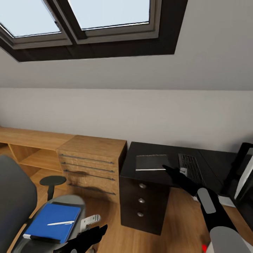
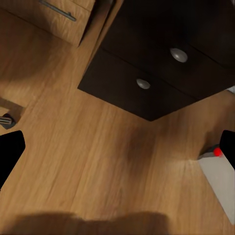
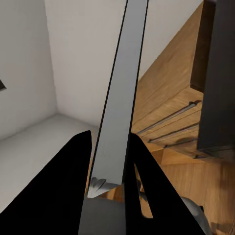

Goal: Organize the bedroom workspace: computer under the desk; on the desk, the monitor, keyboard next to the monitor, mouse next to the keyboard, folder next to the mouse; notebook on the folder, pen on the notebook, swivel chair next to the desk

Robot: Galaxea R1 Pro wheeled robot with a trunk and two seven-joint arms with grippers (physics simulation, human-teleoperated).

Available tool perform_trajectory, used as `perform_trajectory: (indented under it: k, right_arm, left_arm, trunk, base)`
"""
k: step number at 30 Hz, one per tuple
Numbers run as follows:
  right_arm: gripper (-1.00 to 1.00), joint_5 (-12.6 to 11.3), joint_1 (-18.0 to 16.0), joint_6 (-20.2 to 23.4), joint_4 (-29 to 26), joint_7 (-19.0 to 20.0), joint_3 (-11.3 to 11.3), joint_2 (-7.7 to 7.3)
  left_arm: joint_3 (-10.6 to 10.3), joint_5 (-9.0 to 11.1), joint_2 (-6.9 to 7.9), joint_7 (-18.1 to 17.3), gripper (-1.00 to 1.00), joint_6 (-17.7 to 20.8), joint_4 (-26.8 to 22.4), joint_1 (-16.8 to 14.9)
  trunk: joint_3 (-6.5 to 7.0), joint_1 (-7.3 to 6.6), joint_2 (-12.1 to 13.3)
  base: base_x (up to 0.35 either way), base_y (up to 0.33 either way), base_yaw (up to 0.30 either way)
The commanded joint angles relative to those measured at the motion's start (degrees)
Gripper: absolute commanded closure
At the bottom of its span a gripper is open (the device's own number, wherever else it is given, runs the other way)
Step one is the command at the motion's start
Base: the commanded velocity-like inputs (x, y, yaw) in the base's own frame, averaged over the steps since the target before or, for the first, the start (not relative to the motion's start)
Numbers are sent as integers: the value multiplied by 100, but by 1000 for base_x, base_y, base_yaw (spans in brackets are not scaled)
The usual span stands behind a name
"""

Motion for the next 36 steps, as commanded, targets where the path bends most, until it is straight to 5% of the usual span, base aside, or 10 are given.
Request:
perform_trajectory:
  k: [1, 7, 11, 16, 27, 36]
  right_arm:
    - [100, -31, -5, 40, 0, 8, 16, 5]
    - [100, -22, -5, -12, -1, -150, 442, 37]
    - [100, -54, -5, -39, -7, -263, 485, 336]
    - [100, -48, -5, -46, -9, -388, 493, 518]
    - [100, -251, -5, 22, -18, -697, 490, 556]
    - [100, -370, -5, 11, -10, -706, 489, 557]
  left_arm:
    - [6, 20, -3, -5, -100, 28, -8, 0]
    - [-8, 20, -3, -7, -100, 24, -8, 0]
    - [-9, 20, -3, -7, -100, 28, -9, 0]
    - [-14, 20, -3, -7, -100, 24, -8, 0]
    - [-172, 20, -1, 1, -100, 23, -8, 0]
    - [-183, 20, -3, 2, -100, 20, -9, 0]
  trunk:
    - [-5, 4, -3]
    - [-5, 4, -3]
    - [-5, 4, -3]
    - [-5, 4, -3]
    - [-5, 4, -3]
    - [-5, 4, -3]
  base:
    - [322, 0, 0]
    - [231, 0, 0]
    - [40, 0, 0]
    - [8, 0, 0]
    - [0, 0, 0]
    - [0, 0, 222]
